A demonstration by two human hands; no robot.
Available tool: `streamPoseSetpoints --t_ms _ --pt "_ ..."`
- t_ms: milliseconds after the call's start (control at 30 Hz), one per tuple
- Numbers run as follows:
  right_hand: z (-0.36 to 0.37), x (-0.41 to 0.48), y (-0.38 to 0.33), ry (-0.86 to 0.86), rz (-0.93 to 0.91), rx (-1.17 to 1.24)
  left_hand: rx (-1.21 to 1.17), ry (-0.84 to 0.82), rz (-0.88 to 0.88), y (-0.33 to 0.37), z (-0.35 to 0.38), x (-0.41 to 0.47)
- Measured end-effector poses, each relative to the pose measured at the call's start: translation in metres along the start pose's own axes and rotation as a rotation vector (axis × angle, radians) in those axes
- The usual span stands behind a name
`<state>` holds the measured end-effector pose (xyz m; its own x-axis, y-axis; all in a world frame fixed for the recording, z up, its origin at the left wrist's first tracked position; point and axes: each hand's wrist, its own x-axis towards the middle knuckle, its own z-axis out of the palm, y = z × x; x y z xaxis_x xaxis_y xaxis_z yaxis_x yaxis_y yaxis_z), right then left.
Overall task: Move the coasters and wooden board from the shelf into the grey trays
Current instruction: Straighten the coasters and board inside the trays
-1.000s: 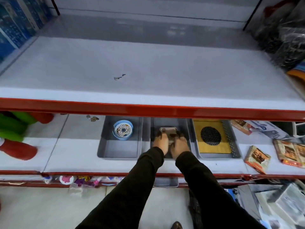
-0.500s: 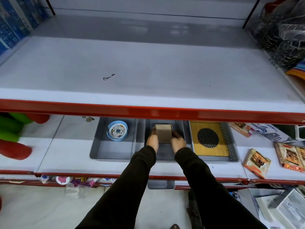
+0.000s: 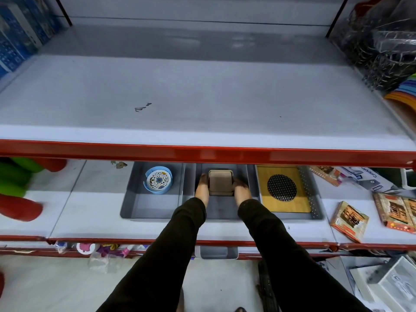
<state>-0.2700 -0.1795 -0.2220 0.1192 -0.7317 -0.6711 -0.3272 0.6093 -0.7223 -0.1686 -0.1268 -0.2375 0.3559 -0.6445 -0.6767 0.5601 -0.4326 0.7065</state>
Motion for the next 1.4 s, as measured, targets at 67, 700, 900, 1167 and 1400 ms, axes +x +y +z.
streamPoseSetpoints --t_ms 67,700,900,1167,1400 --pt "-0.002 -0.003 0.0 0.017 -0.027 0.051 -0.037 0.021 0.011 0.0 0.003 -0.008" --pt "-0.177 -0.021 0.01 0.115 0.168 1.02 -0.571 -0.165 -0.249 -0.053 0.174 -0.085" --pt "-0.188 -0.009 0.008 -0.012 0.291 1.094 -0.689 -0.032 -0.277 -0.054 0.19 -0.07" --pt "-0.187 0.005 0.012 -0.01 0.342 0.948 -0.665 0.07 -0.295 -0.053 0.195 -0.063" --pt "-0.19 0.01 0.012 0.014 0.397 0.842 -0.644 0.109 -0.317 -0.056 0.195 -0.057"
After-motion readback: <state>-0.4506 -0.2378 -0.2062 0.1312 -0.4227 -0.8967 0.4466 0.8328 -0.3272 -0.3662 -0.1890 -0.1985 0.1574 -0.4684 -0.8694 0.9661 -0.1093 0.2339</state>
